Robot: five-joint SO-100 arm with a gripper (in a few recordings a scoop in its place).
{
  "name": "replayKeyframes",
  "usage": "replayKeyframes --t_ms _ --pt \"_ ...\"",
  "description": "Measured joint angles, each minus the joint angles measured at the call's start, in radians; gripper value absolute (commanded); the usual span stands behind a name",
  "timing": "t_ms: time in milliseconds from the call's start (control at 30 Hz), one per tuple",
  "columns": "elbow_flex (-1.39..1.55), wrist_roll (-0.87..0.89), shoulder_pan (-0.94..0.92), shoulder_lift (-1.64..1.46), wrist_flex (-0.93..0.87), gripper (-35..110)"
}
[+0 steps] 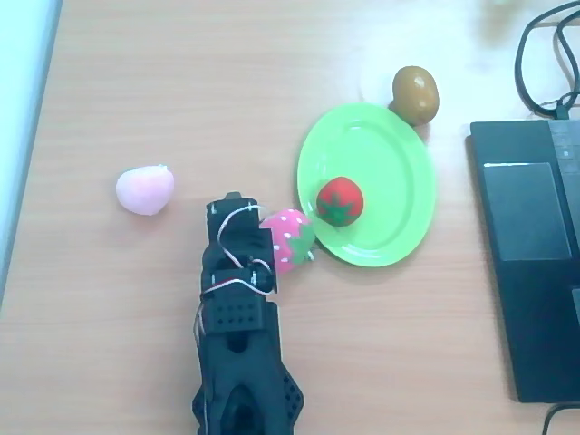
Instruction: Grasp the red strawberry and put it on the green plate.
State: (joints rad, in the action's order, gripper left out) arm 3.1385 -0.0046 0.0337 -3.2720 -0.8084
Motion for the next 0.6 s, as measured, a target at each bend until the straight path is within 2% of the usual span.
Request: replayKeyframes --t_ms 467,600 --pt "-0.055 0.018 0.034 0.000 -0.405 -8" --pt "-0.060 0.018 0.031 0.000 -0.439 -8"
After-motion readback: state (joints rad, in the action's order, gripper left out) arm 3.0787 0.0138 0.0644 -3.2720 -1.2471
